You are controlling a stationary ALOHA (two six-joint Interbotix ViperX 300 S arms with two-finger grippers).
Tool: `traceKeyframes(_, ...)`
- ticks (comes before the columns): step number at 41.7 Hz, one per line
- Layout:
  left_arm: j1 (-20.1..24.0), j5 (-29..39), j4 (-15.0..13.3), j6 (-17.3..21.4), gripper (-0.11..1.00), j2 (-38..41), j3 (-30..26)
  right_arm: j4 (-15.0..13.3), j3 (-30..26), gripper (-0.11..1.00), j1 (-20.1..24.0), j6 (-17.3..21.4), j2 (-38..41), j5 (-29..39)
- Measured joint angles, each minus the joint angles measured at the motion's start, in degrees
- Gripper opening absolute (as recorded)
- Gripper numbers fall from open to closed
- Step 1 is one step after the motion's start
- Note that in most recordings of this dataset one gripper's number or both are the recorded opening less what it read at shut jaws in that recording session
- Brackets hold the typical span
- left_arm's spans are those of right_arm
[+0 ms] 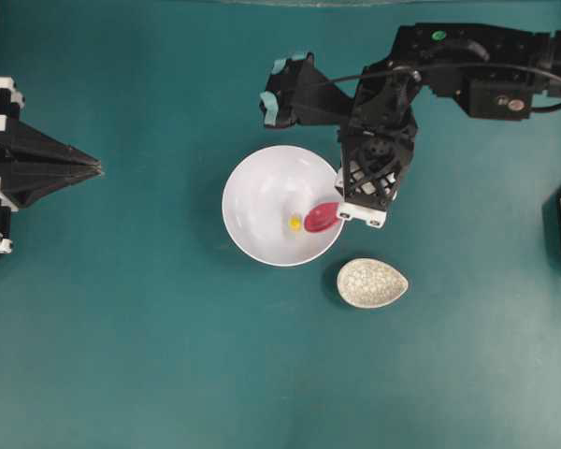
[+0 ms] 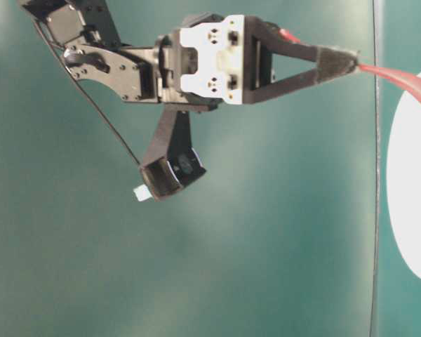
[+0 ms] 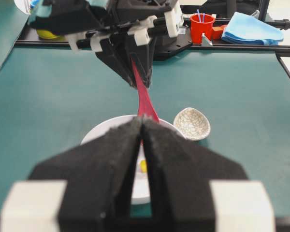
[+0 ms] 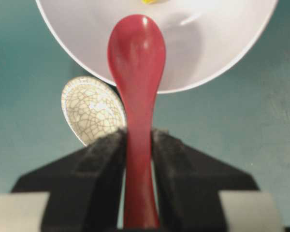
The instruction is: Scoop the yellow hexagonal prism block from the bowl with a spoon using the right arm.
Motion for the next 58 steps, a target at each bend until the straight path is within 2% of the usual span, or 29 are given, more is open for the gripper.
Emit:
traceKeyframes(23, 0.0, -0.2, 0.1, 0.1, 0.09, 0.0, 0.0, 0.0, -3.0, 0.24, 0.4, 0.0, 4.2, -0.7)
traceKeyframes(39, 0.0, -0.2, 0.0, 0.0, 0.09, 0.0, 0.0, 0.1, -3.5, 0.24, 0.6, 0.2, 4.4, 2.4)
traceKeyframes(58, 0.0, -0.1, 0.1, 0.2, 0.09, 0.0, 0.0, 0.0, -3.3, 0.24, 0.6, 0.1, 5.0, 2.6)
